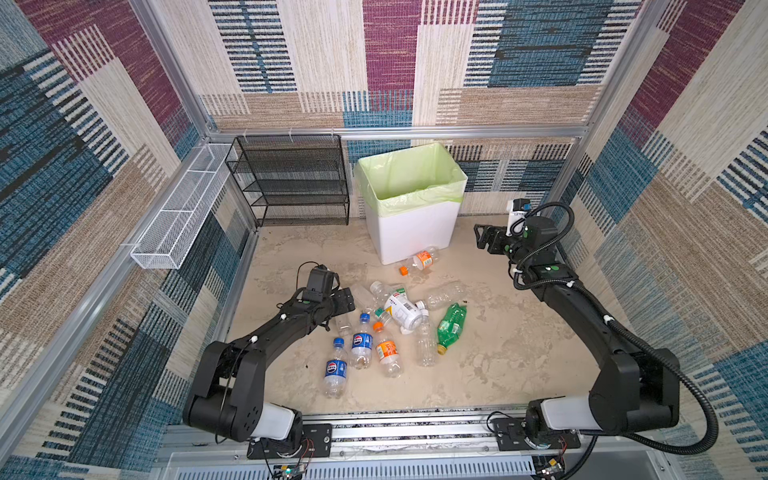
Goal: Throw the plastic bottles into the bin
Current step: 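Withdraw the right gripper from the bin while the left gripper reaches toward the clear bottles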
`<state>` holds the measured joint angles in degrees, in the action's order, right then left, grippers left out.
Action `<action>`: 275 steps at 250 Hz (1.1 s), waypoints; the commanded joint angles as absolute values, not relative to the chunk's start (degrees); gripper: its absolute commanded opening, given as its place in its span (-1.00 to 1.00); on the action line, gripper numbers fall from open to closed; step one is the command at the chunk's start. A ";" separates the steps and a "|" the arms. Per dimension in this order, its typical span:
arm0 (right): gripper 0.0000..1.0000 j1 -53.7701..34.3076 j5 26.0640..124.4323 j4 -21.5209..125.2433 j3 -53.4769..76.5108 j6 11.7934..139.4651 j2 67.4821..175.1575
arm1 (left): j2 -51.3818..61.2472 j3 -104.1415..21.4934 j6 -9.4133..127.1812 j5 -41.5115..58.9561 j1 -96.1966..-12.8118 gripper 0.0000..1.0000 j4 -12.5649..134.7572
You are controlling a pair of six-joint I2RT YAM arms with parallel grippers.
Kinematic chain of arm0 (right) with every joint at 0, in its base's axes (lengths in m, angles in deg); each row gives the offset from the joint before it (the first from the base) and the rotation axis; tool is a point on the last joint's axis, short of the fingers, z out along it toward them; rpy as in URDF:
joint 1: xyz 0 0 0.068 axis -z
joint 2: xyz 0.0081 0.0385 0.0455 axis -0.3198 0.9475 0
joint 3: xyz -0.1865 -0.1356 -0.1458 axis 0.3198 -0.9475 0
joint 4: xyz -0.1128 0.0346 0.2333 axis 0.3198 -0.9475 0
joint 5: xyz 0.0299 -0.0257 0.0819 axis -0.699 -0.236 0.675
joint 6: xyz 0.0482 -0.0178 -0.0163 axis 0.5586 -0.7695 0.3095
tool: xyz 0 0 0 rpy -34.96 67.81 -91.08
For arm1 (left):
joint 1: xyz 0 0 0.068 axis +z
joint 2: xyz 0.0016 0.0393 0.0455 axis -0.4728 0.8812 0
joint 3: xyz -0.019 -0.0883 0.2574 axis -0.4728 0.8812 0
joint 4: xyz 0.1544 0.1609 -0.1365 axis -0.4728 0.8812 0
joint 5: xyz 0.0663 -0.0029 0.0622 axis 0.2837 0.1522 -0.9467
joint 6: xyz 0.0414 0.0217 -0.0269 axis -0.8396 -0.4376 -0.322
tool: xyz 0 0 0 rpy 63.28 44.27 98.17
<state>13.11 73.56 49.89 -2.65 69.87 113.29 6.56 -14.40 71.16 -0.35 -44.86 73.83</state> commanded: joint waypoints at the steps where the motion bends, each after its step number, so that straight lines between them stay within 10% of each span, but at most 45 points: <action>1: 0.87 13.20 71.89 51.67 -2.39 69.84 113.51 | 7.30 -15.17 72.16 -5.24 -45.70 0.58 75.87; 186: 0.81 13.20 68.71 51.01 -2.27 68.78 113.12 | 10.47 -16.71 71.02 -7.64 -45.67 -0.36 74.32; 275: 0.79 13.19 68.53 50.24 -2.53 69.11 113.16 | 4.31 -16.87 69.67 -10.18 -45.70 -0.46 75.21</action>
<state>13.15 69.14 49.82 -2.60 69.18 113.42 6.93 -16.37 70.94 -7.87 -45.71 74.86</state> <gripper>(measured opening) 0.898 0.353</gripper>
